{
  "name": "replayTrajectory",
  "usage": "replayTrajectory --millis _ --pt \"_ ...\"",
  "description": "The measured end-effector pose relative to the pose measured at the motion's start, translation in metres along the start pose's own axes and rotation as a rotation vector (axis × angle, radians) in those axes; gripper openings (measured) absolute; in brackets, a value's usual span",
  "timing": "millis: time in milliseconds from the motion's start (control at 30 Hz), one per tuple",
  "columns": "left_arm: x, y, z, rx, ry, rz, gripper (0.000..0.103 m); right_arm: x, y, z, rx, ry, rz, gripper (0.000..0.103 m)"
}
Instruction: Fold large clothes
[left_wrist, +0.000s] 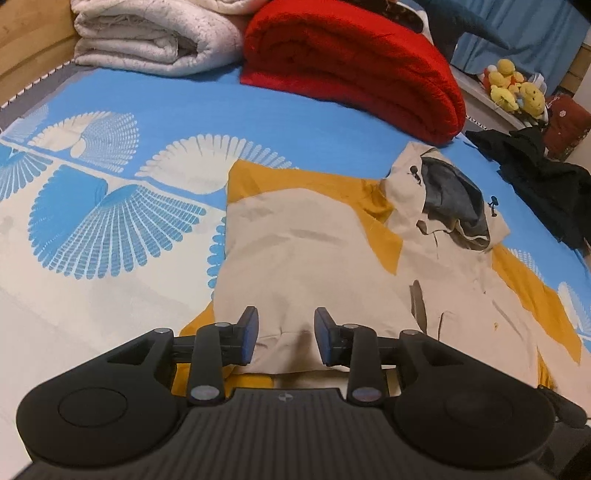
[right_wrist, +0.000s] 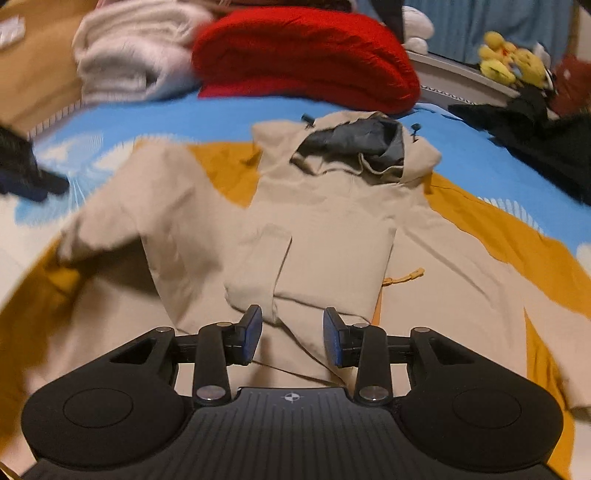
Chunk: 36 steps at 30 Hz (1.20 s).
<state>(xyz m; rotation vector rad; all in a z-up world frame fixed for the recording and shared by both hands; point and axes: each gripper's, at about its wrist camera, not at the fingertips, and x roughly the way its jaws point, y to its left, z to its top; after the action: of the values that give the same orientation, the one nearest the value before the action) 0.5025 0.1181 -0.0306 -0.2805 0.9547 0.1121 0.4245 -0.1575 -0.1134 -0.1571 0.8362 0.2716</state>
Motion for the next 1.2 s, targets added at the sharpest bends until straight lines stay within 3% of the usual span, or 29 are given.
replayTrajectory --millis 67,133,167,200,300,400,500,567,667,767,833,900,967,1200 --pt "0.000 0.001 0.001 -0.009 0.001 -0.001 0.037 0.007 0.006 -0.002 -0.057 0.022 -0.022 0.037" --pt "0.000 0.002 0.002 -0.013 -0.001 -0.001 0.037 0.013 0.010 -0.005 -0.106 0.045 -0.052 0.028" --pt "0.000 0.002 0.002 -0.015 -0.002 -0.001 0.037 0.017 0.010 -0.006 -0.118 0.057 -0.071 0.013" --pt "0.000 0.003 0.003 -0.018 -0.003 0.000 0.037 0.018 0.009 -0.007 -0.114 0.064 -0.076 0.005" --pt "0.001 0.004 0.003 -0.023 -0.003 0.005 0.037 0.011 -0.005 -0.005 -0.025 0.031 -0.066 0.000" --pt "0.001 0.003 0.002 -0.018 -0.004 0.009 0.037 -0.016 -0.029 0.005 0.162 -0.107 -0.072 0.000" --pt "0.002 0.002 0.001 -0.011 -0.003 0.013 0.037 -0.060 -0.074 0.001 0.555 -0.362 -0.060 0.000" --pt "0.005 0.004 0.000 -0.012 0.001 0.020 0.037 -0.072 -0.096 -0.010 0.719 -0.418 -0.110 0.000" --pt "0.012 0.005 -0.003 -0.026 0.019 0.022 0.037 -0.064 -0.121 -0.022 0.845 -0.327 -0.174 0.003" --pt "0.017 0.006 -0.005 -0.029 0.032 0.017 0.037 -0.047 -0.146 -0.041 1.010 -0.206 -0.155 0.006" --pt "0.020 0.006 -0.006 -0.021 0.039 0.020 0.037 -0.037 -0.158 -0.051 1.092 -0.153 -0.127 0.014" --pt "0.024 0.008 -0.007 -0.026 0.046 0.022 0.037 -0.030 -0.169 -0.059 1.171 -0.125 -0.102 0.027" --pt "0.027 0.010 -0.007 -0.034 0.052 0.025 0.037 -0.023 -0.177 -0.063 1.219 -0.097 -0.070 0.032" --pt "0.036 0.012 -0.008 -0.045 0.068 0.030 0.037 -0.003 -0.189 -0.066 1.273 -0.068 0.003 0.032"
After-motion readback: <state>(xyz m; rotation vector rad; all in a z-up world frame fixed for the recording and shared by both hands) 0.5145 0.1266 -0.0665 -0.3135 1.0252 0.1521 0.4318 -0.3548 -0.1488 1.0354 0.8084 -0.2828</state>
